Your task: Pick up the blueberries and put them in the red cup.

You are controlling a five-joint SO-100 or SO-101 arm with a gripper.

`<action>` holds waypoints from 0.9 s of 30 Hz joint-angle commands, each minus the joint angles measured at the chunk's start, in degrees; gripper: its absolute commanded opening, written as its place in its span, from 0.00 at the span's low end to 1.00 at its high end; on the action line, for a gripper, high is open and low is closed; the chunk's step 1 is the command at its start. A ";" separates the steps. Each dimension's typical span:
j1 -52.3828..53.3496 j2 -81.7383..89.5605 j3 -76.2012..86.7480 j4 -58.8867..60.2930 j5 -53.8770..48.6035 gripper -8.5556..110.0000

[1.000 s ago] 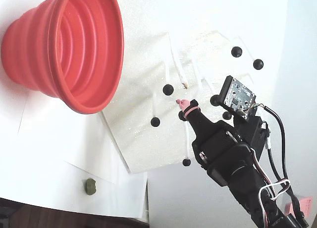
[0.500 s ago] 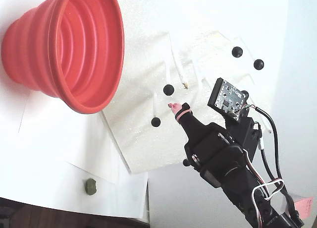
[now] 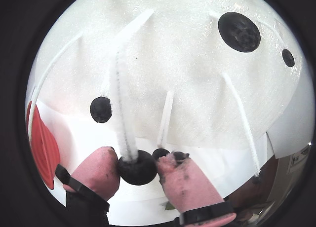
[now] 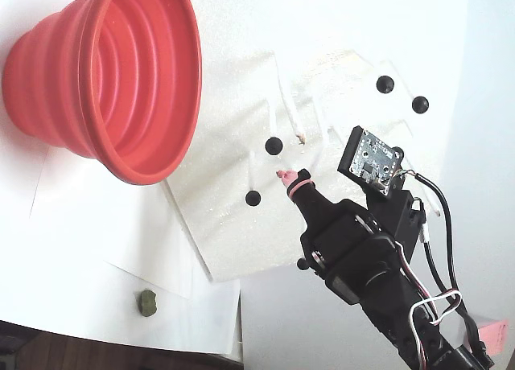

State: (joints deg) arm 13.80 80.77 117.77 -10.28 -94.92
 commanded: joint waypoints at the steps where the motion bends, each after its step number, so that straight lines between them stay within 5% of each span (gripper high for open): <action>1: 0.35 1.41 -3.69 -1.76 -0.70 0.19; 27: -1.85 8.35 3.16 -0.79 -1.14 0.18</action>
State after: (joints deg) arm 11.69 82.00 121.38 -10.28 -95.71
